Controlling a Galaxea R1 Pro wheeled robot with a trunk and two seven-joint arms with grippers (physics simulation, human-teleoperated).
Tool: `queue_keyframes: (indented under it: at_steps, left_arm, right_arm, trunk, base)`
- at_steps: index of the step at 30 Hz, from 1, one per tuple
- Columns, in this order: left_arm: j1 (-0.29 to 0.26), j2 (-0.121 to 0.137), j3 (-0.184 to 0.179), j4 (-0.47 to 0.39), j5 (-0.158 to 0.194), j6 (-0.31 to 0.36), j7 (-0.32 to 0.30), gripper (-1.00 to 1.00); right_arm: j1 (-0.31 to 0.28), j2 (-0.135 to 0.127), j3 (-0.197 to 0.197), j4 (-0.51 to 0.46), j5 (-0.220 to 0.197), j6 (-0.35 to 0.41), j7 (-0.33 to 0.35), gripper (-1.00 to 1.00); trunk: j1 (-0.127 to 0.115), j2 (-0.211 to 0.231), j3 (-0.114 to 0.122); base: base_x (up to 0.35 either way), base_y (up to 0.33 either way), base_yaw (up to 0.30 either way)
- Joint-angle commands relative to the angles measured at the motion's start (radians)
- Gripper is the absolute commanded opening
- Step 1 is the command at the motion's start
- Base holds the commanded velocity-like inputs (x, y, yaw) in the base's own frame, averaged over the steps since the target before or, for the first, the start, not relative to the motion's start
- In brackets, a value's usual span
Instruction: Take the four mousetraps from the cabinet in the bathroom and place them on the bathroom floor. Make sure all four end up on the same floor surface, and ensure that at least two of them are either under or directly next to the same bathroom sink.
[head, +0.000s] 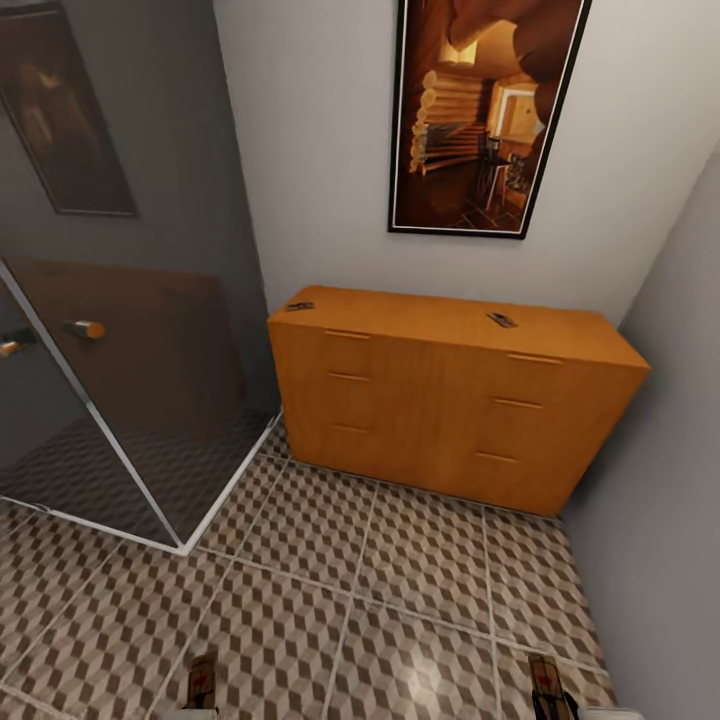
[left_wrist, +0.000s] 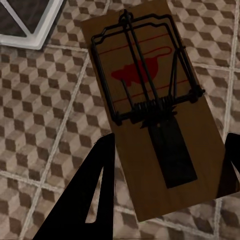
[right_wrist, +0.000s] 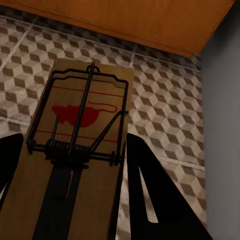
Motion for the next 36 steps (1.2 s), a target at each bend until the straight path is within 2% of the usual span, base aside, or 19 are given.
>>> queue_keyframes:
  at_steps: [1, 36]
  left_arm:
    - [-0.002, -0.001, -0.009, 0.004, 0.000, -0.005, 0.008, -1.00]
    - [-0.002, -0.001, -0.009, 0.004, 0.000, -0.005, 0.008, -1.00]
  right_arm:
    - [-0.001, 0.001, -0.007, 0.000, 0.000, -0.004, 0.013, -1.00]
    - [-0.001, 0.001, -0.007, 0.007, 0.000, -0.004, 0.013, -1.00]
  trunk:
    - [0.000, 0.000, -0.001]
    - [0.000, 0.000, -0.001]
  base:
    - [0.000, 0.000, 0.286]
    - [0.000, 0.000, 0.286]
